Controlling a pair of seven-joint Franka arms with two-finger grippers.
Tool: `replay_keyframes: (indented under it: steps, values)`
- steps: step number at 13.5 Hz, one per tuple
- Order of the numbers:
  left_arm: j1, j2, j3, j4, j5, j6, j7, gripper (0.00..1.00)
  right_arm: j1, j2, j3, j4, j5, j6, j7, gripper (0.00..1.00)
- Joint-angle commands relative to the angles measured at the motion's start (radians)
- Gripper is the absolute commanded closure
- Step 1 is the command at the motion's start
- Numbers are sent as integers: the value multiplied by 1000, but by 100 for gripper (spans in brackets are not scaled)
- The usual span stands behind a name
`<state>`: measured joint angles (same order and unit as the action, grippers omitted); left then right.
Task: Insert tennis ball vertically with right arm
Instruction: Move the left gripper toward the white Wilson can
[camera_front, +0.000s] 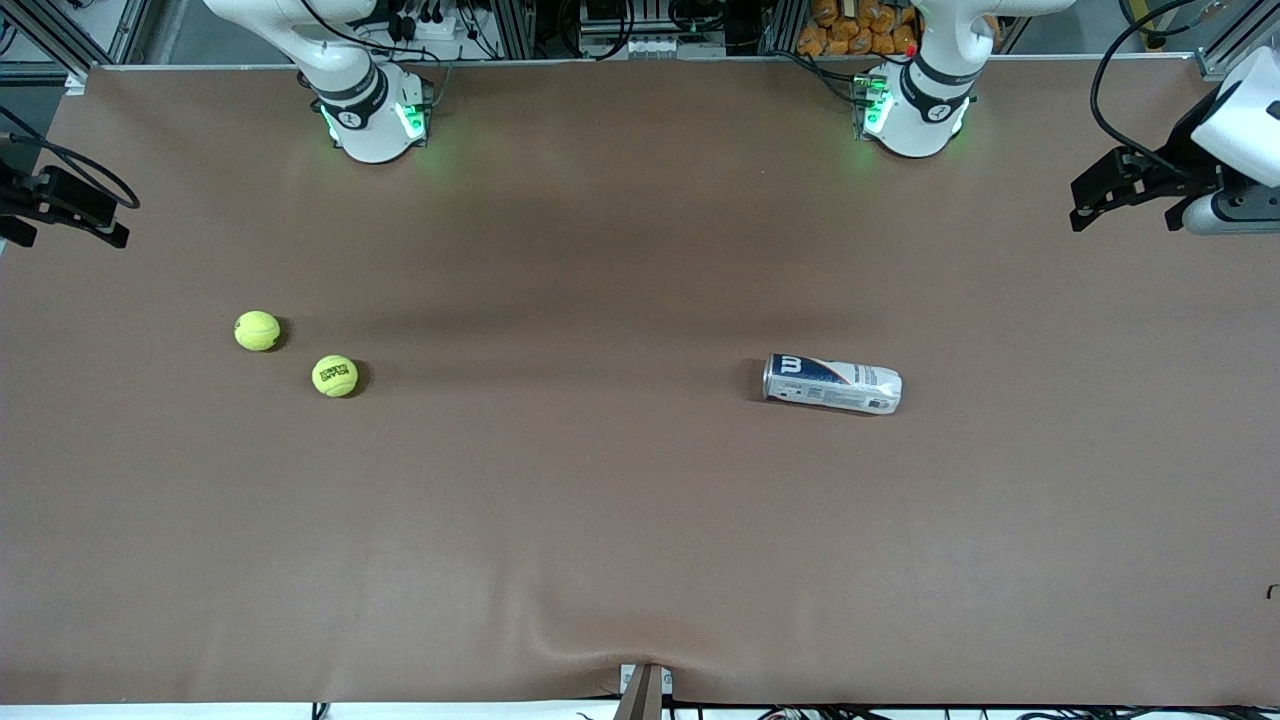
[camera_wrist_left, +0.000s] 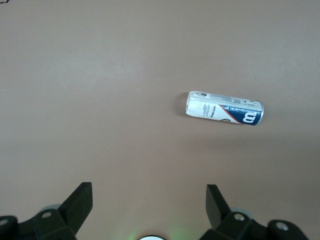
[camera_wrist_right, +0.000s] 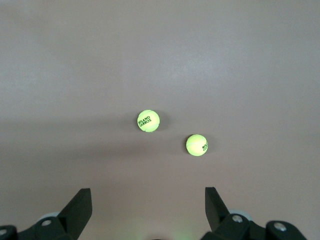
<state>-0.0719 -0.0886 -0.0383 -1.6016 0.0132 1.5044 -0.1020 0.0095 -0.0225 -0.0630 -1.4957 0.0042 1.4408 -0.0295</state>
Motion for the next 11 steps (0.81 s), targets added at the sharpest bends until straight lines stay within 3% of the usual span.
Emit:
replay_keyframes:
  steps: [1, 8, 11]
  values:
    - [4, 3, -3, 16, 1, -18, -12, 0, -23, 10, 14, 25, 17, -14, -12, 0]
    - [-3, 9, -5, 22, 7, -18, -13, 0, -23, 10, 12, 23, 19, -14, -12, 0]
    - [-19, 59, -14, 17, 1, -18, 8, 0, -23, 10, 14, 23, 19, -14, -12, 0]
